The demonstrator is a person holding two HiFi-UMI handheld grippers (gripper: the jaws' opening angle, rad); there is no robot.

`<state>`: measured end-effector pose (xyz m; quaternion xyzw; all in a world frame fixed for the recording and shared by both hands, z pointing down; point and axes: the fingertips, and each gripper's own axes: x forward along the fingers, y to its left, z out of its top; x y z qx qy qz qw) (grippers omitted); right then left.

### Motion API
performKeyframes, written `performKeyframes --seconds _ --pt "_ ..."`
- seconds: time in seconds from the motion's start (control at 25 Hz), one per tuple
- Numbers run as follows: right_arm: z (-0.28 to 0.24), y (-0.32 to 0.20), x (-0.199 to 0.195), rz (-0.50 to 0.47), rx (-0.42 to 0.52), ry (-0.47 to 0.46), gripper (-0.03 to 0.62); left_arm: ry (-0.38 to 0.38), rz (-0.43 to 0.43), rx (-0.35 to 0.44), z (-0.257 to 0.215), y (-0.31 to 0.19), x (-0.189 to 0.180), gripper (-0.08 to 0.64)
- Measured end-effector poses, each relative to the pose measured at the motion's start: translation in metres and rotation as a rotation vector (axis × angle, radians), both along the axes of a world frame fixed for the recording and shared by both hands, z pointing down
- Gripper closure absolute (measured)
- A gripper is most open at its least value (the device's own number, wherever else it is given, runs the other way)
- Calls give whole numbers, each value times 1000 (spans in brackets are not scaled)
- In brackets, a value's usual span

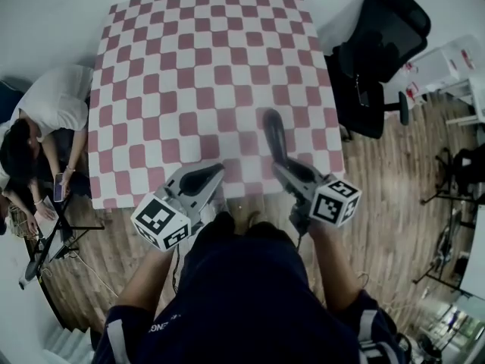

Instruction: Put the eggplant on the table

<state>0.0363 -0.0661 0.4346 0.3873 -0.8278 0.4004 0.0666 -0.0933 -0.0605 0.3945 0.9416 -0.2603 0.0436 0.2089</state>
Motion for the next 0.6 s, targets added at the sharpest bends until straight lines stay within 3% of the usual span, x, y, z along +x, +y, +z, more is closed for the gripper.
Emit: performKeyframes --seconds 0.32,0.6 --pt "23 -47 10 19 -37 5 465 -25 -19 -47 20 -36 0 525" --pt "52 -93 29 -25 -65 24 465 -64 -87 -74 27 -68 14 525"
